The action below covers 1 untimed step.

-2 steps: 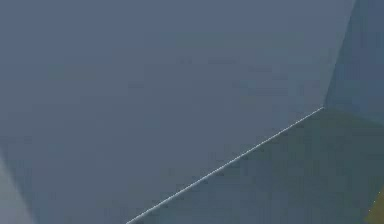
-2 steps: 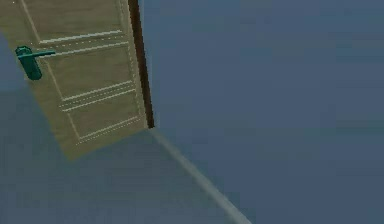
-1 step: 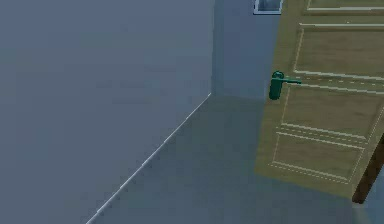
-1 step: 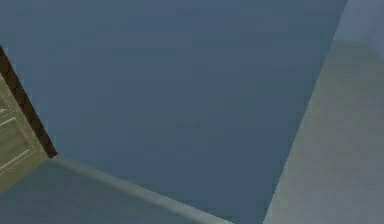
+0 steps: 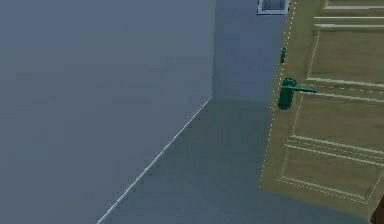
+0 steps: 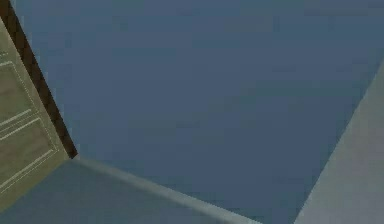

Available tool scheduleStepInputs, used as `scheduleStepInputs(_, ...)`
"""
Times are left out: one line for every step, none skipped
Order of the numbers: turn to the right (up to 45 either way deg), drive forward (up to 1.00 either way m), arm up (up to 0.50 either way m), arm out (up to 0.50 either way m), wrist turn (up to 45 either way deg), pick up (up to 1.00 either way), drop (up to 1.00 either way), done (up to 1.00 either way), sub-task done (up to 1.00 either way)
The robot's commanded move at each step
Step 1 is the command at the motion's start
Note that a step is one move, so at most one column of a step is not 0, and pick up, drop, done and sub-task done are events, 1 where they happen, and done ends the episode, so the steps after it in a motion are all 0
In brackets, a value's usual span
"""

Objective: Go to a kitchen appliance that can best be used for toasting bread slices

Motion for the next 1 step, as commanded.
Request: scheduleStepInputs(-3.0, 0.00, 0.00, 0.00, 0.0, 0.00, 0.00, 0.00, 0.00)
